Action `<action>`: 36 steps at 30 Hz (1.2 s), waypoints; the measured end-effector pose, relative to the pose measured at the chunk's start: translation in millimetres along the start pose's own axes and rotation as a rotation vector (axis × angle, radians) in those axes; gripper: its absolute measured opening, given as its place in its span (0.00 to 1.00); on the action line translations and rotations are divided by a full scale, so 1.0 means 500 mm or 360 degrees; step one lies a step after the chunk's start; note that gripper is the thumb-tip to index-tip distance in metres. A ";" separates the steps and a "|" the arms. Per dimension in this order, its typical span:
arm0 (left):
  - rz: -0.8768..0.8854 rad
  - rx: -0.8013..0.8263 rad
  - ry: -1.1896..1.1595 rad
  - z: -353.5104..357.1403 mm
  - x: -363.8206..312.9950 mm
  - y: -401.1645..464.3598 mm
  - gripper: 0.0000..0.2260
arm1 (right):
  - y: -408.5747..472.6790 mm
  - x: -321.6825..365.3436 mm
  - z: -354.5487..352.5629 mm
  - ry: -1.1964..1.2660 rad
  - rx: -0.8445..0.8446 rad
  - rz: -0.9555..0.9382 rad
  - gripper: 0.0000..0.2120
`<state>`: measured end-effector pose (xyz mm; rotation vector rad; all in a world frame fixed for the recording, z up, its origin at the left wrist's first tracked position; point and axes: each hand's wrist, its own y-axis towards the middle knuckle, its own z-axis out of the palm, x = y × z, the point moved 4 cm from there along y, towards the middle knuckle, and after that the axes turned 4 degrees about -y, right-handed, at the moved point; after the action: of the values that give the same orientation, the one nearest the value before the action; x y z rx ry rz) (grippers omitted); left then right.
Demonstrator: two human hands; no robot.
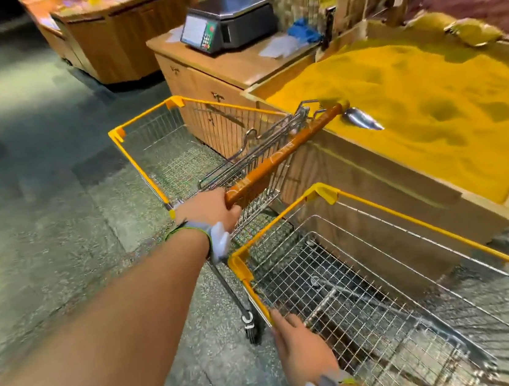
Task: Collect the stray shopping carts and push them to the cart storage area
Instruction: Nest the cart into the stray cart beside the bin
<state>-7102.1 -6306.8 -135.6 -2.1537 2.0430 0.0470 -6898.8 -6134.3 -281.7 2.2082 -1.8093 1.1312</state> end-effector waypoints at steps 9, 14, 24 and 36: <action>0.0143 0.0020 0.0005 -0.004 0.012 0.008 0.27 | 0.117 0.048 0.021 -0.0002 -0.0062 -0.0014 0.22; 0.0185 0.0007 -0.0080 -0.005 0.004 0.001 0.29 | 0.175 0.083 0.000 -0.0049 -0.0036 -0.0023 0.23; 0.0192 -0.0107 -0.0018 -0.004 0.035 0.013 0.28 | 0.293 0.130 -0.012 -0.0076 -0.0027 -0.0093 0.22; 0.0227 -0.0142 -0.0059 -0.001 0.036 0.012 0.26 | 0.385 0.179 -0.059 -0.0228 0.0043 -0.0144 0.15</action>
<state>-7107.3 -6325.0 -138.2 -2.0361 2.2088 0.1985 -7078.1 -6251.8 -282.9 2.4166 -1.7337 1.0108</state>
